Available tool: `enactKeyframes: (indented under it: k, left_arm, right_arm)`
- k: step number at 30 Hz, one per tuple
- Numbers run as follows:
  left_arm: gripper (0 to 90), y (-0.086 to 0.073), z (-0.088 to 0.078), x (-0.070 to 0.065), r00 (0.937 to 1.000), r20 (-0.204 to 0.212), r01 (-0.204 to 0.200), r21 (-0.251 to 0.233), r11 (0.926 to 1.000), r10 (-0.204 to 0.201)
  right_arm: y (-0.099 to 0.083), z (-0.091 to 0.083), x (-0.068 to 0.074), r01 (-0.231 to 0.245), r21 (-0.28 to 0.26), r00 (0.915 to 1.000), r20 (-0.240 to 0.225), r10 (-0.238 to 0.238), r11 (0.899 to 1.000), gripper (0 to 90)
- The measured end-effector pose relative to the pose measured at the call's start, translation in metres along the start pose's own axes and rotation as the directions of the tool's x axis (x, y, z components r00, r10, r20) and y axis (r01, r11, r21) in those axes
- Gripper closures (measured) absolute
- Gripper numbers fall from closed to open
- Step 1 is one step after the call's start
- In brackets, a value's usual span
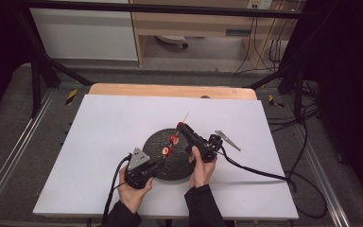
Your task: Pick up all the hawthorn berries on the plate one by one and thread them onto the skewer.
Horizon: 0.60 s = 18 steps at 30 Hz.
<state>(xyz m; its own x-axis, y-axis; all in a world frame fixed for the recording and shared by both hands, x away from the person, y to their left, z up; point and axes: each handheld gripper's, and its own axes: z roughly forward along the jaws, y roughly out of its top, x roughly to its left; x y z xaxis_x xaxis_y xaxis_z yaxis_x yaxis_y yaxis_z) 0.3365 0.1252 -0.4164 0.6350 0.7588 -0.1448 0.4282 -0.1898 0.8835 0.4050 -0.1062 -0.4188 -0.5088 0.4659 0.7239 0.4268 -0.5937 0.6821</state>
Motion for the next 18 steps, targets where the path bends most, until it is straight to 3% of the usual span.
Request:
enactKeyframes:
  k: [15, 18]
  left_arm:
    - [88.0, 0.0003, 0.0025, 0.0037, 0.9997, 0.024, 0.001, 0.009, 1.0, -0.001]
    - [88.1, 0.0009, 0.0008, 0.0056, 0.9996, 0.026, 0.004, 0.003, 1.0, -0.004]
  right_arm:
    - [0.0026, -0.0024, 0.002, 0.043, 0.043, 0.999, 0.012, -0.044, 0.998, 62.7]
    - [0.0063, -0.0034, 0.0028, 0.065, 0.069, 0.9978, 0.012, -0.066, 0.996, 58.1]
